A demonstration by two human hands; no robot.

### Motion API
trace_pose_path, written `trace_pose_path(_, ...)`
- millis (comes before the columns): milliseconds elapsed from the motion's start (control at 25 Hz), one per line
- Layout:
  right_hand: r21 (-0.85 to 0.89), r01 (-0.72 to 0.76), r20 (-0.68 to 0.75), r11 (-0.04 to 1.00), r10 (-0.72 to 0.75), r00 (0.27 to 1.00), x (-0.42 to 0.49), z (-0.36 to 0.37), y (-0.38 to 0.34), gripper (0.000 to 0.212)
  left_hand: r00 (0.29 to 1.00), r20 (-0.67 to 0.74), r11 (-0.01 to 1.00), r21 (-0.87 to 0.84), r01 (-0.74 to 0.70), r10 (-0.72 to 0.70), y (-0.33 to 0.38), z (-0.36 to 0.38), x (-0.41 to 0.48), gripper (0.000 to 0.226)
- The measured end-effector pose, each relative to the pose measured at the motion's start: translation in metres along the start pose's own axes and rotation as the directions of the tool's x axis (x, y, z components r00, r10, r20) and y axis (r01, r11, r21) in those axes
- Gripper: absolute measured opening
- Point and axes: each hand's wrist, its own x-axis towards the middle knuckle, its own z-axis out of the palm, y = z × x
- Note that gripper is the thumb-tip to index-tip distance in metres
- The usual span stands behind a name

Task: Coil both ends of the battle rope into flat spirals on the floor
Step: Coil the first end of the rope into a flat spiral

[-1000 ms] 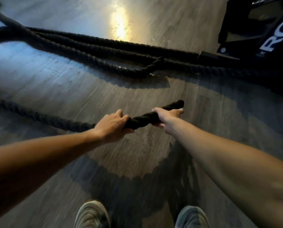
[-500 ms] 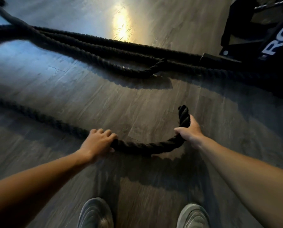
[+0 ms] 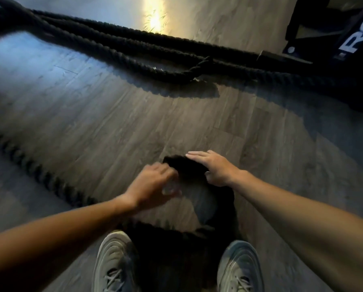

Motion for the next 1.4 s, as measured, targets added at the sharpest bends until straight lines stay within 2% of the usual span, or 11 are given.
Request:
trace_pose_path(120,0.149,0.091,-0.046,0.985,-0.085,0.995,-0.007,0.011,-0.009,0.085,0.98,0.08,0.983,0.008,0.182,-0.182,-0.029,-0.018,0.022,0.076)
trace_pose_path(280,0.43,0.024,-0.292,0.903,0.114,0.95,-0.034,0.027,-0.029,0.073,0.979,0.198,0.999,0.016,0.04,-0.042,-0.02,-0.006,0.044,0.037)
trace_pose_path(360,0.459,-0.219,-0.36,0.861,0.406,0.84,-0.055,0.046,-0.034,0.072,0.974,0.21,0.997,0.034,0.075,-0.08,-0.021,-0.004,0.049,0.038)
trace_pose_path(440,0.4,-0.527,-0.154,0.75,0.622,0.768,-0.082,0.063,-0.037,0.092,0.965,0.23,0.991,0.014,0.13,-0.129,-0.025,-0.006,0.049,0.05)
trace_pose_path(520,0.376,-0.543,-0.011,0.751,0.59,0.807,-0.095,0.068,-0.033,0.097,0.953,0.261,0.987,-0.003,0.159,-0.153,-0.023,-0.006,0.044,0.059)
trace_pose_path(760,0.242,-0.339,0.001,0.909,0.349,0.937,-0.027,0.006,0.001,0.09,0.899,0.438,0.962,-0.235,0.139,-0.022,-0.023,0.005,0.013,0.073)
trace_pose_path(880,0.185,-0.219,0.076,0.958,0.208,0.975,-0.002,-0.003,0.001,0.09,0.839,0.515,0.974,0.033,-0.222,0.174,-0.043,-0.012,0.016,0.065)
trace_pose_path(1000,0.112,-0.069,0.105,0.991,0.057,0.993,0.018,-0.001,-0.008,0.086,0.712,0.467,0.658,0.308,-0.687,0.524,-0.051,-0.022,0.032,0.055)
trace_pose_path(1120,0.157,-0.031,0.101,0.987,0.015,0.995,0.018,0.007,-0.006,0.083,0.608,0.567,0.545,0.304,-0.782,0.556,-0.056,-0.016,0.031,0.056)
trace_pose_path(1240,0.38,-0.116,-0.124,0.918,0.175,0.977,0.003,0.025,-0.011,0.066,0.77,0.403,0.661,0.401,-0.634,0.495,-0.062,-0.008,0.013,0.052)
trace_pose_path(1400,0.62,-0.332,-0.219,0.711,0.563,0.797,-0.01,0.056,-0.035,0.046,0.964,0.201,0.833,0.493,-0.253,0.175,-0.059,-0.006,-0.013,0.063)
